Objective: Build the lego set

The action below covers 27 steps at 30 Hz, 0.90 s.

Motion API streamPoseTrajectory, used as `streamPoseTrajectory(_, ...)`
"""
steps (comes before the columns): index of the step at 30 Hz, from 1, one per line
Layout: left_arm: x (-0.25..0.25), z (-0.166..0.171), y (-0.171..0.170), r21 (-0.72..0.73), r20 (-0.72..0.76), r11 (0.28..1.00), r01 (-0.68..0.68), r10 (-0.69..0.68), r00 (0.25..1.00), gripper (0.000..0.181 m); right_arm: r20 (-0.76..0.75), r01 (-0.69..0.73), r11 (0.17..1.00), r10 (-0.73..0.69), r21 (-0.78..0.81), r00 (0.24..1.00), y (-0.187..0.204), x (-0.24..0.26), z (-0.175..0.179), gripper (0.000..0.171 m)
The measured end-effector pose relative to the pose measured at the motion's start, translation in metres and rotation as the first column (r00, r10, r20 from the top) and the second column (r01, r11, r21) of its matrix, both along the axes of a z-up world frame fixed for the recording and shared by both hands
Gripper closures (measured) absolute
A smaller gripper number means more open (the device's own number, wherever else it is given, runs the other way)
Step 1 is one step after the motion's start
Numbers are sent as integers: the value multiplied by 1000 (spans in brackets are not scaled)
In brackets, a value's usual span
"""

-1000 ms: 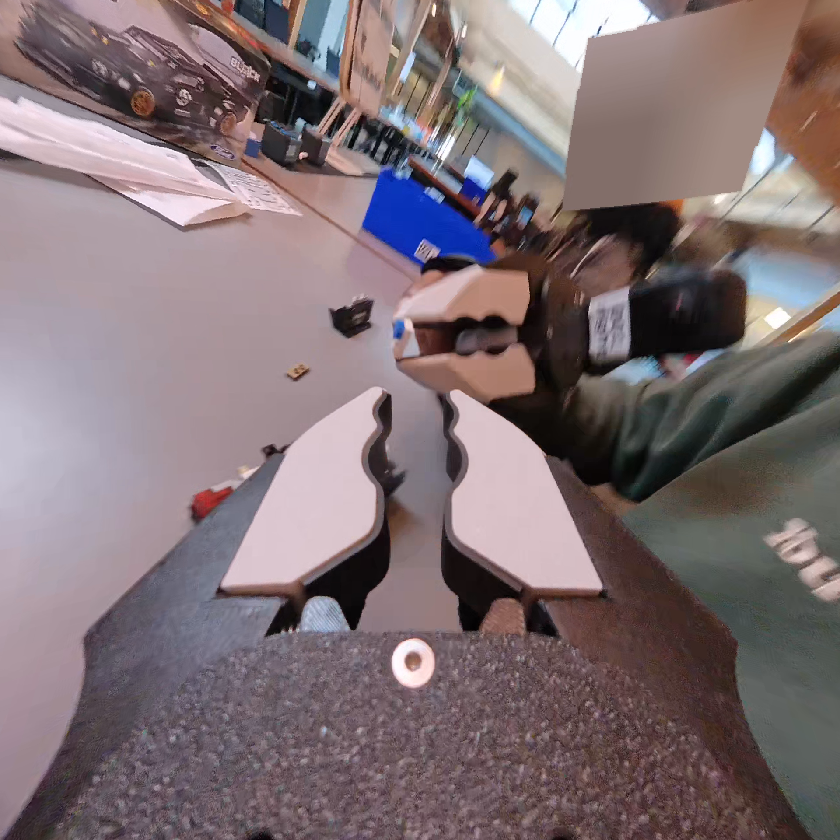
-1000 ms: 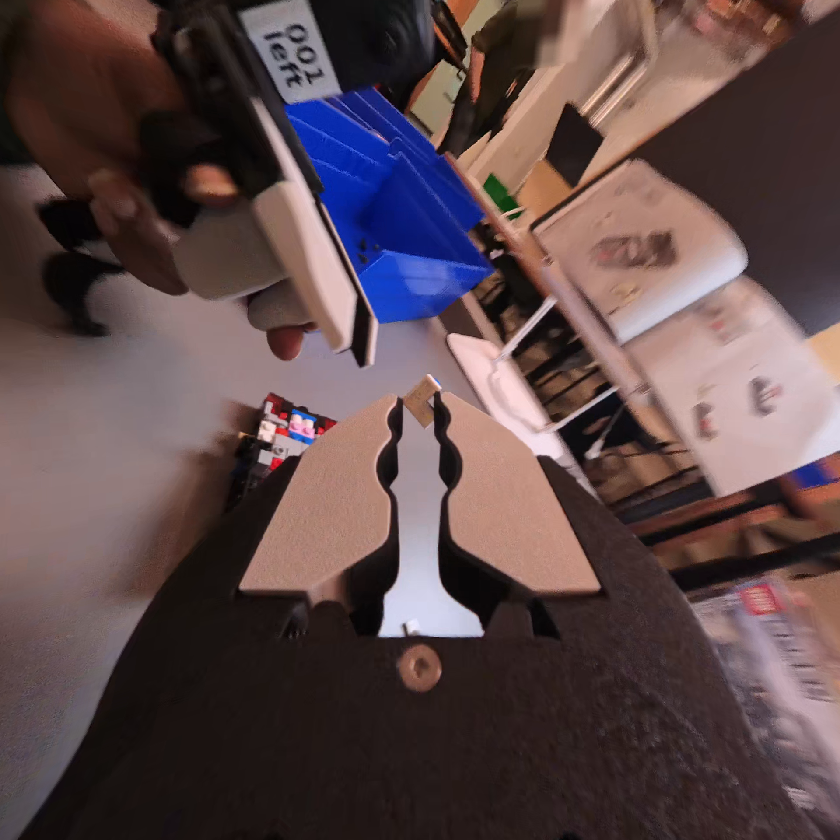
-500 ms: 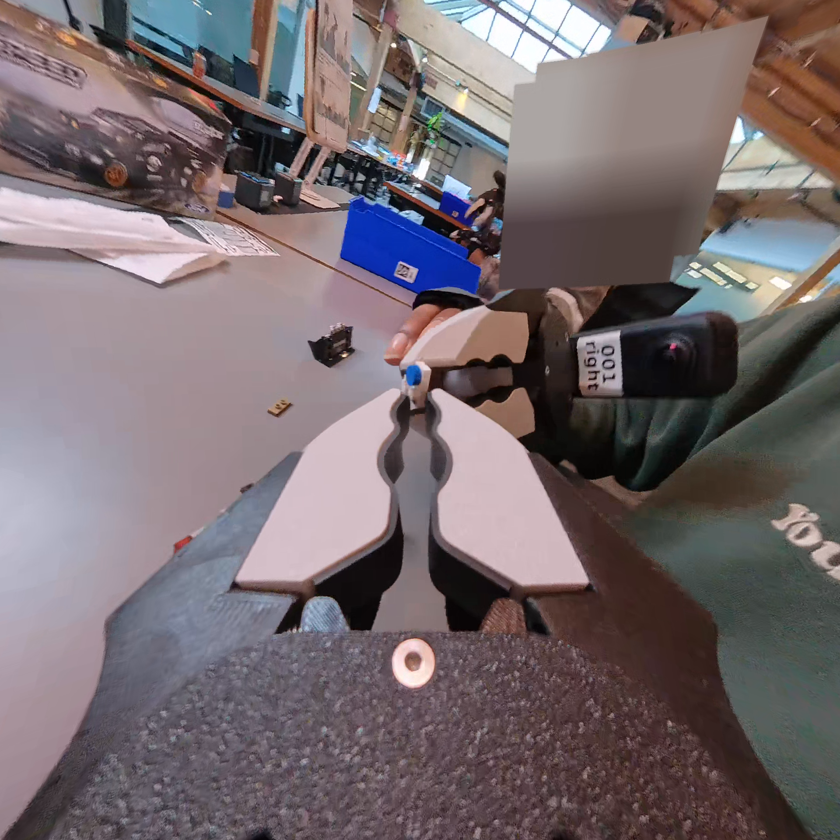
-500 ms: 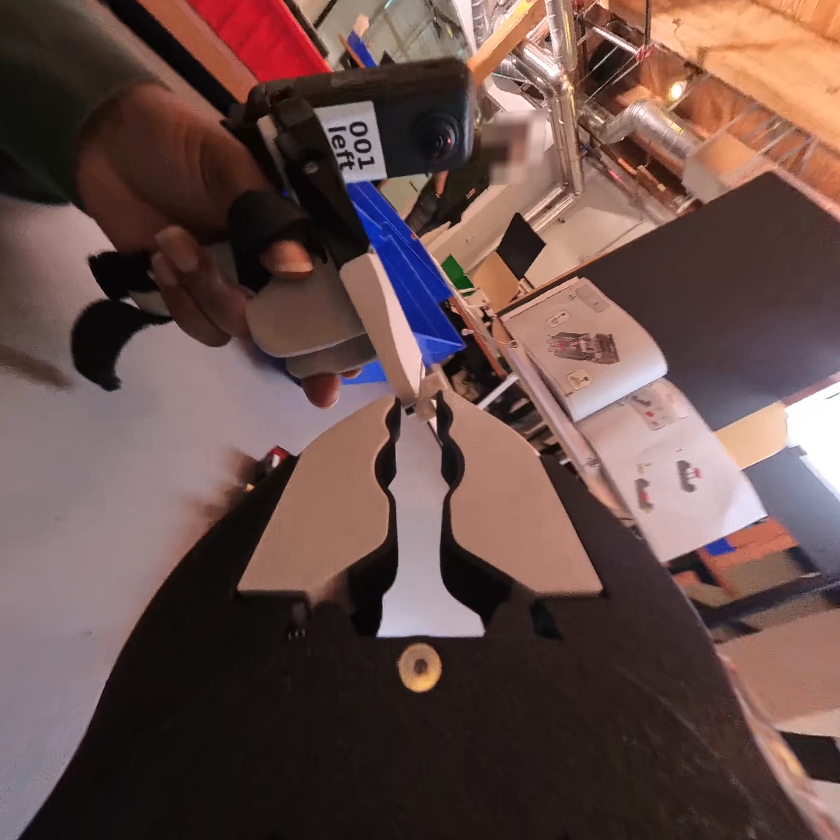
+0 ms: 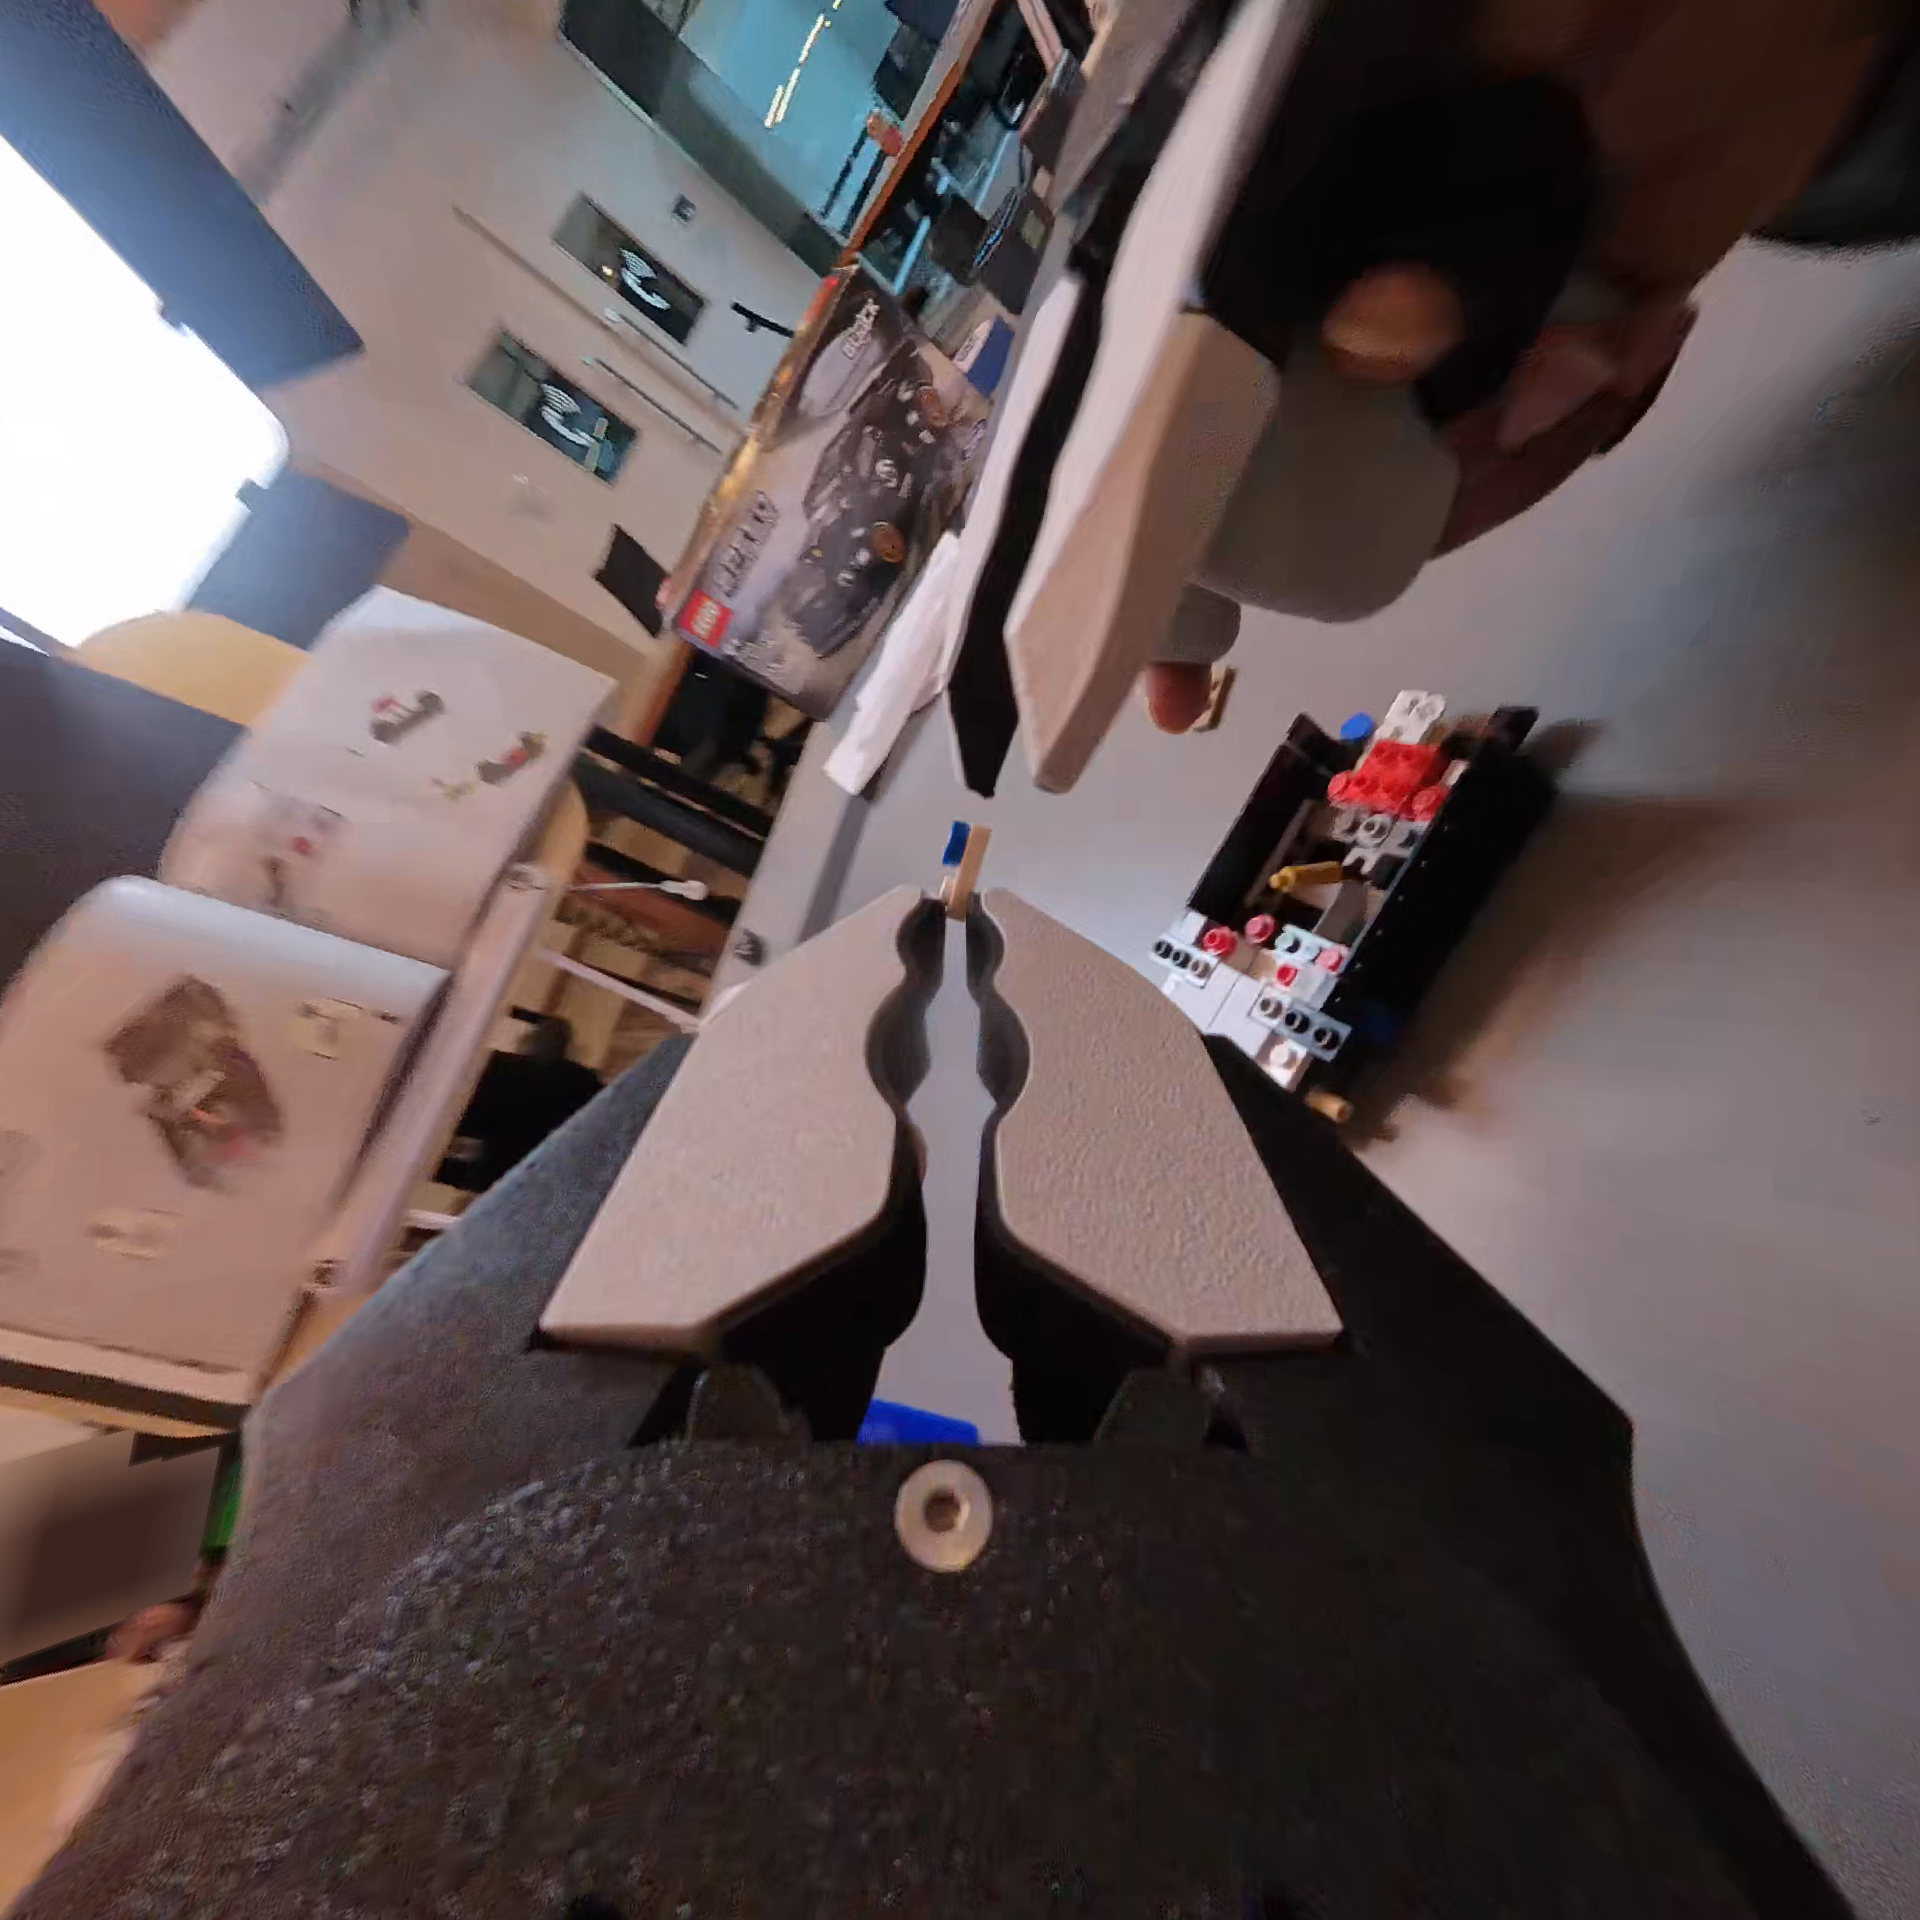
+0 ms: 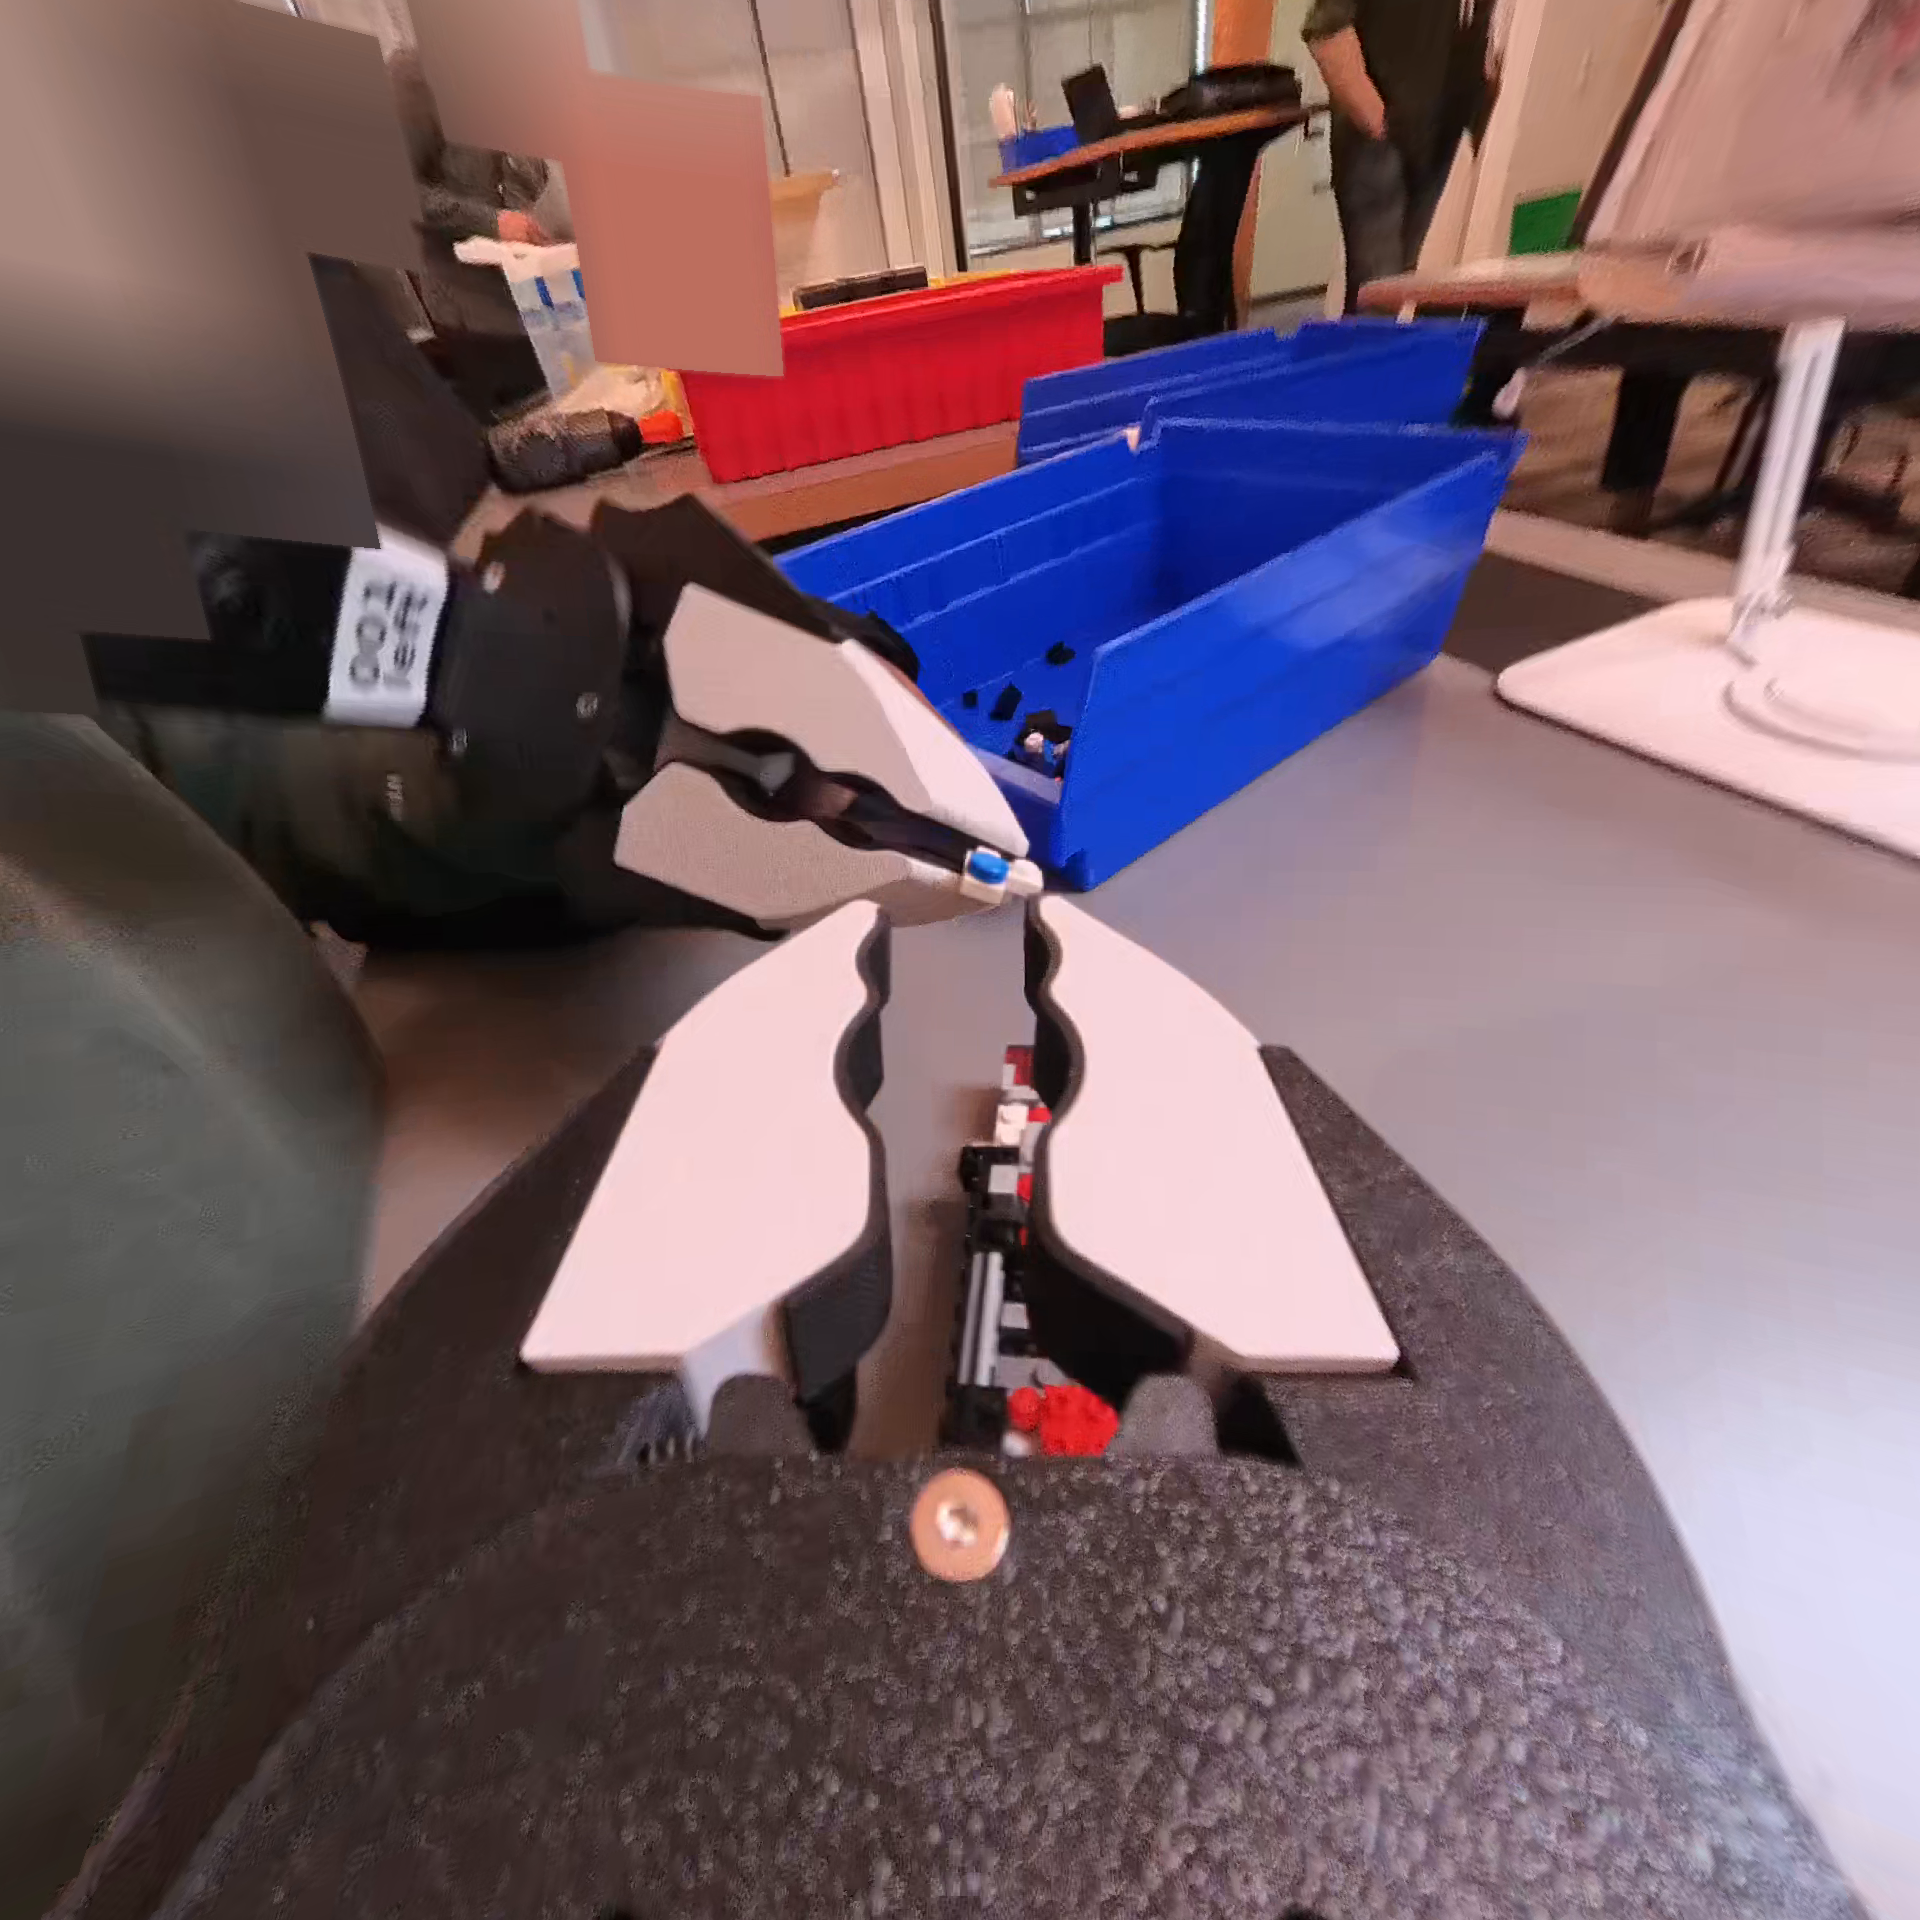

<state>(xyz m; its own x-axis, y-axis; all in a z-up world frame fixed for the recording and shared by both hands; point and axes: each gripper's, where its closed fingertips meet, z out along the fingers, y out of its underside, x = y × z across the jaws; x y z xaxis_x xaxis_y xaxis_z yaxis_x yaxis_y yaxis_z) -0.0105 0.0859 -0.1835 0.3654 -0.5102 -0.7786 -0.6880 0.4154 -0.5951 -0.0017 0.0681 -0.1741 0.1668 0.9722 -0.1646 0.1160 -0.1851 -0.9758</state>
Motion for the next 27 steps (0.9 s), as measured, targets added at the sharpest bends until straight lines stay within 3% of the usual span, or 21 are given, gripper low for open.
streamPoseTrajectory(5, 5, -4, 0, 168, -149, 986, -19, 44, 988, 177, 11, 59, 994, -58, -91, 998, 3, -6, -3, 153)
streamPoseTrajectory(10, 7, -2, -1, 228, -191, 974, -11, 55, 980, 177, 49, 78, 990, -73, -115, 996, 5, -5, -11, 162)
streamPoseTrajectory(27, 8, -23, -3, 188, -295, 982, 23, 33, 955, 177, 112, 48, 977, -25, -206, 993, 5, -4, -30, 163)
